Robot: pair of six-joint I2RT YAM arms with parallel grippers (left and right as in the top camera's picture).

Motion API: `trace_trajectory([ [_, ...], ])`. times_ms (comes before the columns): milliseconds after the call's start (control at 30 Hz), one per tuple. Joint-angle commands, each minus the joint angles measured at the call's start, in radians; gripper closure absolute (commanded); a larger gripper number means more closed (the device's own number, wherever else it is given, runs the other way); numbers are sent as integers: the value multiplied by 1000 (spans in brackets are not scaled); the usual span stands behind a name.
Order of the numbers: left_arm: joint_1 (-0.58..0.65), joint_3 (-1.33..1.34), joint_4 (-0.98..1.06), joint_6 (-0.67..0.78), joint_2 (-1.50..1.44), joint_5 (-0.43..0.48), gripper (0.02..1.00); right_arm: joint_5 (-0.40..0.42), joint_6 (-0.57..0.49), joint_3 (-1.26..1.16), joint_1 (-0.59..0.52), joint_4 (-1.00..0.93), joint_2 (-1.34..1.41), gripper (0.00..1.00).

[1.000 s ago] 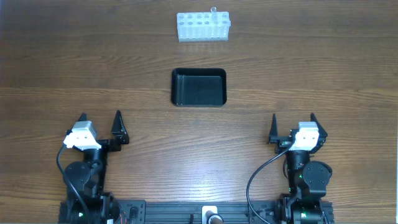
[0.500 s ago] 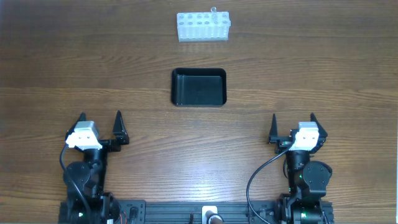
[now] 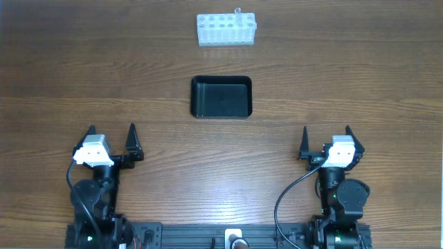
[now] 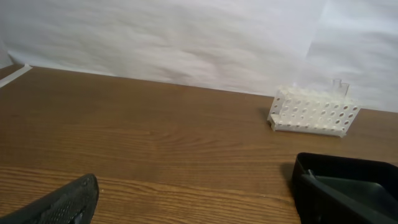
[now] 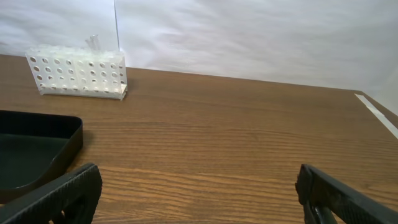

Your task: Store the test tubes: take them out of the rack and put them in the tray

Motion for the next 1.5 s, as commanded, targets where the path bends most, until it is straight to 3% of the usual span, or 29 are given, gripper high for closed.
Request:
trace_trajectory([
  [33,5,-5,-5,18,-8,0,20,-8,3,-9,6,1,-11,7],
  [1033,5,-5,-5,18,-8,0,20,-9,3,32,6,-7,-11,9],
  [1500,5,-5,-5,18,-8,0,23,-9,3,717,6,-347,359,7],
])
